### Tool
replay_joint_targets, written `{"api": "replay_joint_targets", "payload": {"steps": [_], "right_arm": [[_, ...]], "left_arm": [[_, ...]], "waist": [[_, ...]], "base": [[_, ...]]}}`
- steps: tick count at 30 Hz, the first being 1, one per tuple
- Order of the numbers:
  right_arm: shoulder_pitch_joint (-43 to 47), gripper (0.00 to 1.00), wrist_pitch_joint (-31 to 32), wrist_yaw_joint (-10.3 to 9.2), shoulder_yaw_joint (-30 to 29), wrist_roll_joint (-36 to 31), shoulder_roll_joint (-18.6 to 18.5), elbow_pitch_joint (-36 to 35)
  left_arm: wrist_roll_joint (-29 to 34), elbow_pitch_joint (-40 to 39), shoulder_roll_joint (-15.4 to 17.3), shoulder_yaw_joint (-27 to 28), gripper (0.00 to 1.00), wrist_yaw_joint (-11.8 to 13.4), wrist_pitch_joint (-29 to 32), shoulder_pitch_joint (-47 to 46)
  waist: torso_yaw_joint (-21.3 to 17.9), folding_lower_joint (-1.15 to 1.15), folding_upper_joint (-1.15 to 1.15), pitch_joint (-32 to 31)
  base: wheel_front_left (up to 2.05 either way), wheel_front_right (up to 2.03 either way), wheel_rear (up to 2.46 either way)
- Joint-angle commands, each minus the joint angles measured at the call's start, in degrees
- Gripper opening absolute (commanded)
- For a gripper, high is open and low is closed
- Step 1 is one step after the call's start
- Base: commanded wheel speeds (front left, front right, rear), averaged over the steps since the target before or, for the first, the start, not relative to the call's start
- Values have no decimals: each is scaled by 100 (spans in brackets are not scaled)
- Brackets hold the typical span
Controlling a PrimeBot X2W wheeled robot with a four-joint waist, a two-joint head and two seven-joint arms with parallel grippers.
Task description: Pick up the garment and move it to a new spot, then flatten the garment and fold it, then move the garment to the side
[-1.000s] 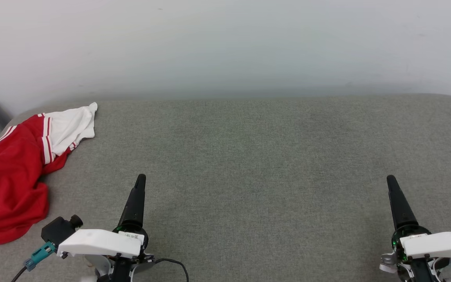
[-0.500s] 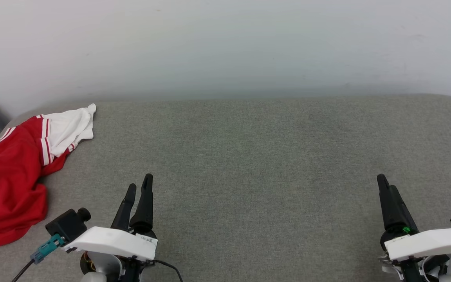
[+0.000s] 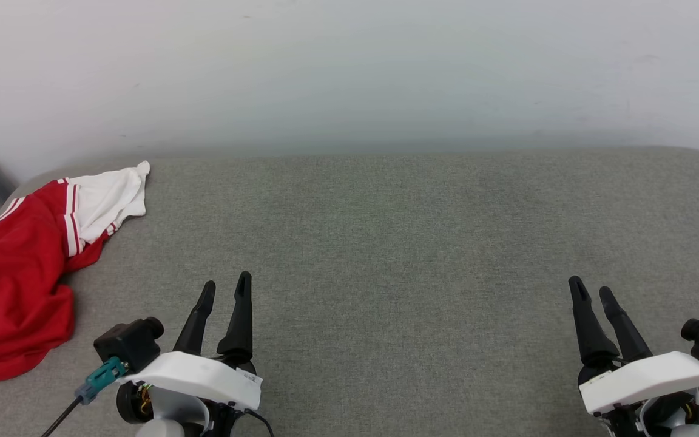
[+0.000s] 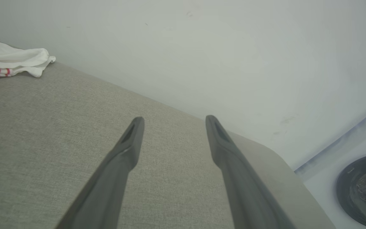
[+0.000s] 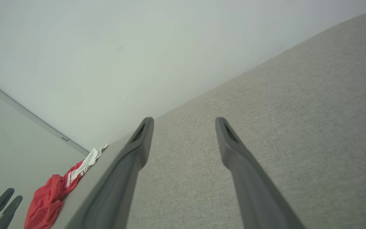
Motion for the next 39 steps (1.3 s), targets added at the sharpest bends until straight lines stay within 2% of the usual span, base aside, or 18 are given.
{"api": "replay_joint_targets", "payload": {"steps": [1, 14, 39], "right_arm": [[-15, 100, 6, -1, 10, -133, 10, -89], [44, 100, 49, -1, 48, -1032, 20, -208], [105, 100, -14, -1, 75, -2221, 24, -306]], "left_arm": [[118, -50, 22, -26, 100, 19, -45, -128], [991, -38, 69, -162, 100, 167, -247, -139], [2230, 79, 85, -331, 100, 401, -562, -130]], "waist": [[1, 0, 0, 0], [5, 0, 0, -11], [22, 0, 0, -36]], "base": [[0, 0, 0], [0, 0, 0], [0, 0, 0]]}}
